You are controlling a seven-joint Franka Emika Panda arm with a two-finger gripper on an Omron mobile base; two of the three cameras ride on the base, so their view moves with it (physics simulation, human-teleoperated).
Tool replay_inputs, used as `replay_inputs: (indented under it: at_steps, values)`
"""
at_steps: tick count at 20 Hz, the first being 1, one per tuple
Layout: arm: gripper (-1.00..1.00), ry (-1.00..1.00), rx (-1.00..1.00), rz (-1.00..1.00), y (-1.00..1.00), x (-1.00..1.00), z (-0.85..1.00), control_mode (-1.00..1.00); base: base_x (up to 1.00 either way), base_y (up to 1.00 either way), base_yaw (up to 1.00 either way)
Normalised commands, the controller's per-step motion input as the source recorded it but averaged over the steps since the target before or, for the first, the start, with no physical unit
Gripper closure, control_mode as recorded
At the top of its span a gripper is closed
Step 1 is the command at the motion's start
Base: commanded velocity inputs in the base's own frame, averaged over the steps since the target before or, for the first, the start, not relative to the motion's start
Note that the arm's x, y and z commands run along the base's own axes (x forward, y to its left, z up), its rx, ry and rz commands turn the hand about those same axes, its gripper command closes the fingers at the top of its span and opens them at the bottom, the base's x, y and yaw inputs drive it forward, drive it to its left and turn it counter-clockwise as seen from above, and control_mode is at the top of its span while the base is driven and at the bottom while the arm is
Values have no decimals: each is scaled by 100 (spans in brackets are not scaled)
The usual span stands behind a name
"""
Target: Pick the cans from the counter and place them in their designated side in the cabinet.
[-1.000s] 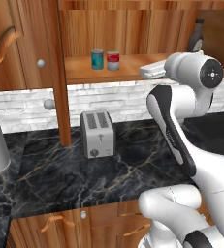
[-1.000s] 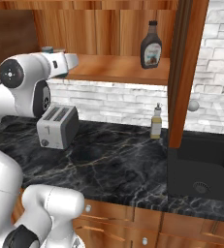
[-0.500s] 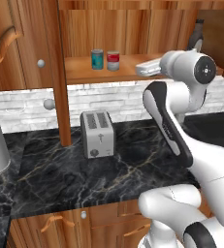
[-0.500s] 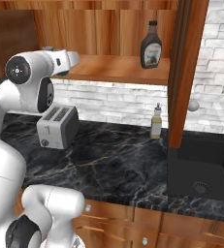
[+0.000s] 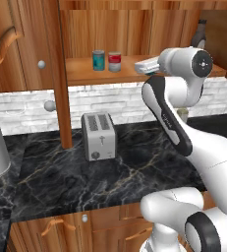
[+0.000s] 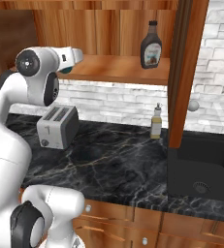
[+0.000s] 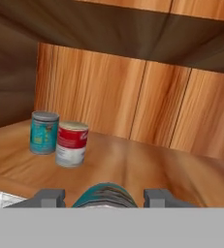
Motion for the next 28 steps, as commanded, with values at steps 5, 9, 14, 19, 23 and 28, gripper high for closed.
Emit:
replay_inputs:
  at_steps: [5, 9, 14, 19, 23, 28]
  values:
    - [100, 0, 1, 3, 1, 26, 0, -100, 0, 0, 0]
    - [100, 0, 2, 2, 3, 25, 0, -100, 0, 0, 0]
    - [100, 2, 1, 2, 4, 24, 0, -100, 0, 0, 0]
    - [100, 3, 0, 2, 1, 24, 0, -100, 0, 0, 0]
    - [100, 2, 0, 2, 2, 24, 0, -100, 0, 0, 0]
    - [100, 2, 0, 2, 2, 20, -1, -100, 0, 0, 0]
